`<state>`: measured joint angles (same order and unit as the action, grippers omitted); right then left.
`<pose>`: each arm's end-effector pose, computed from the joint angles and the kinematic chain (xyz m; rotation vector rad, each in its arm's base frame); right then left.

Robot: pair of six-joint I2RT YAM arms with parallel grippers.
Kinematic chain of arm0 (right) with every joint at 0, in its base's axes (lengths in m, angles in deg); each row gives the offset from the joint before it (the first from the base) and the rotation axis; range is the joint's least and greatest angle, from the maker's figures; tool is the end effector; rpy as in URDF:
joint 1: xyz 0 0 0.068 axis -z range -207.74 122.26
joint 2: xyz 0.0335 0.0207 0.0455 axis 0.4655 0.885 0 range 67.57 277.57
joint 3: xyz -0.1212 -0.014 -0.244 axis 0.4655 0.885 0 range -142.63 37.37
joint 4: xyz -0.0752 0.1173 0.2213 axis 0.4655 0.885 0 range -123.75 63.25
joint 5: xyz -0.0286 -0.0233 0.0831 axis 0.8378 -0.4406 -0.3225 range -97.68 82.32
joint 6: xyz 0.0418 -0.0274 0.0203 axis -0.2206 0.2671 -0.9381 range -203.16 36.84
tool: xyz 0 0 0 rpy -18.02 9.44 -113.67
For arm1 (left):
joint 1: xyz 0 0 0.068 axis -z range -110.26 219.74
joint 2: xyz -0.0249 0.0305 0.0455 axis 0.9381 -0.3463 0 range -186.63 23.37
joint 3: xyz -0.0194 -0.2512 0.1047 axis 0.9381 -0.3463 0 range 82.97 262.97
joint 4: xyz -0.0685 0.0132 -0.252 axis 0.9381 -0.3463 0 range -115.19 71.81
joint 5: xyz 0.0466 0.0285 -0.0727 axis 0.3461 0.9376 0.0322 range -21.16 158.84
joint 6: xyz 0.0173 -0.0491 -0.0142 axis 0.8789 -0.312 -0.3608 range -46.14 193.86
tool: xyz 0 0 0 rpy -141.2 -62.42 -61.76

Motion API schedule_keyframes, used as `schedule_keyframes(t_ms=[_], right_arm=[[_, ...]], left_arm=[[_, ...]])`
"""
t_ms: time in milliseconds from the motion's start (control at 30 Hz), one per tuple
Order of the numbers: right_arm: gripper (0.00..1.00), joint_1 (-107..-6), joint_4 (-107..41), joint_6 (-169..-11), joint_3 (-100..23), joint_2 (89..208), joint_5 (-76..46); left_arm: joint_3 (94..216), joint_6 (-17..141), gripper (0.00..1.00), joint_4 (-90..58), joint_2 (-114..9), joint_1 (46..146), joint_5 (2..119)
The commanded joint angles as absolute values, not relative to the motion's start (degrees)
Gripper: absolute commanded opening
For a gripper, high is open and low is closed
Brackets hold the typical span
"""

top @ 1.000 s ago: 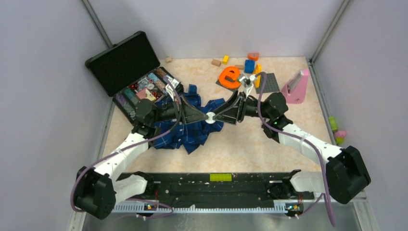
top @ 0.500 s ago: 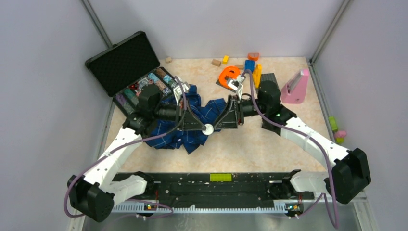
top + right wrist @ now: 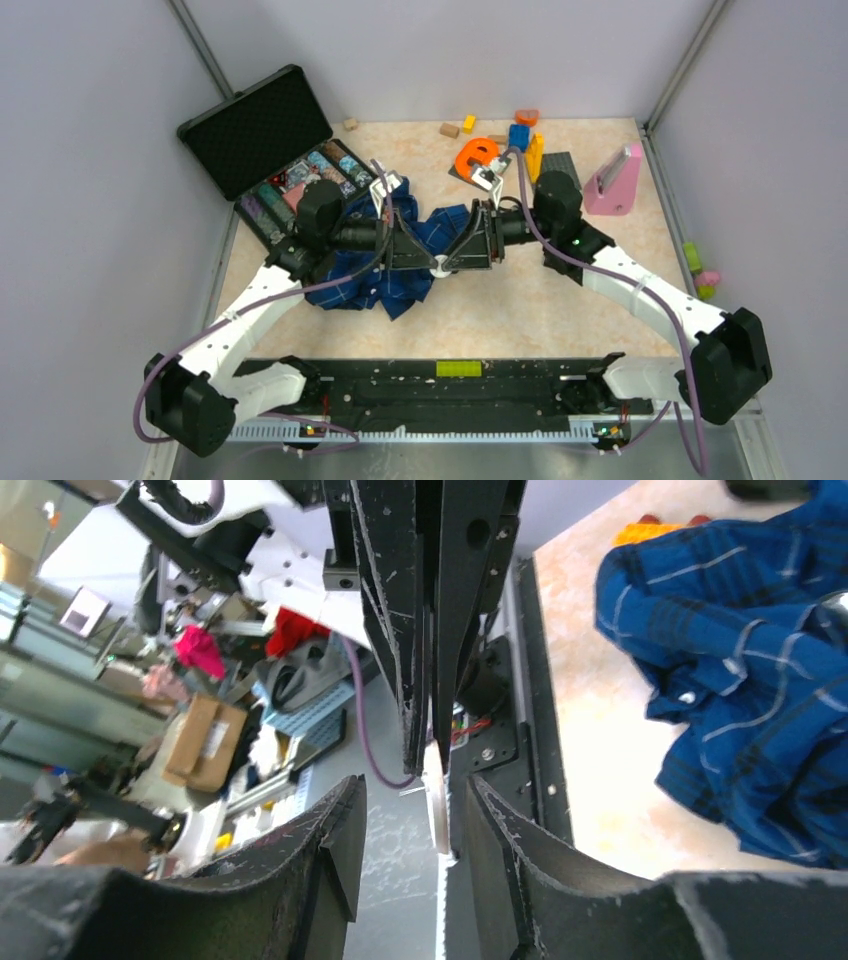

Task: Remove the brooch from the garment
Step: Close the brooch.

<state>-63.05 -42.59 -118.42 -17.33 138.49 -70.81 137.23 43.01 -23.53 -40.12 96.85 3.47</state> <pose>0.2062 0.1849 0.3405 -0.9501 1.7585 1.7752 0.1986 -0.1379 0.3473 0.8427 1.8475 -1.7024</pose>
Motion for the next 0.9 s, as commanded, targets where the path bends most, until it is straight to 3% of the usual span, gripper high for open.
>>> schedule_keyframes(t_ms=[0,100,367,500,633,767,867], right_arm=[[0.43,-63.8,-63.3,-130.2,-10.3,134.2,-61.3],[0.38,-63.8,-75.1,-137.9,-5.4,133.4,-57.6],[0.34,-63.9,-79.7,-141.4,-3.9,133.9,-55.5],[0.45,-63.9,-83.8,-143.8,-3.1,133.7,-54.4],[0.48,-63.9,-84.9,-145.0,-3.0,133.8,-54.3],[0.30,-63.9,-83.0,-144.3,-3.3,133.5,-53.9],[0.27,-63.9,-81.2,-143.0,-3.7,133.5,-54.2]], left_arm=[[128.8,22.1,0.00,5.9,-35.9,97.0,11.9],[124.7,15.3,0.00,16.2,-35.8,97.1,14.1],[124.1,15.3,0.00,16.2,-36.2,97.1,13.6],[123.8,15.5,0.00,16.2,-36.3,97.0,13.3],[123.5,15.8,0.00,16.0,-36.1,97.0,13.3],[123.4,15.1,0.00,16.9,-35.9,97.0,13.6],[123.4,14.3,0.00,17.8,-35.9,97.0,13.9]])
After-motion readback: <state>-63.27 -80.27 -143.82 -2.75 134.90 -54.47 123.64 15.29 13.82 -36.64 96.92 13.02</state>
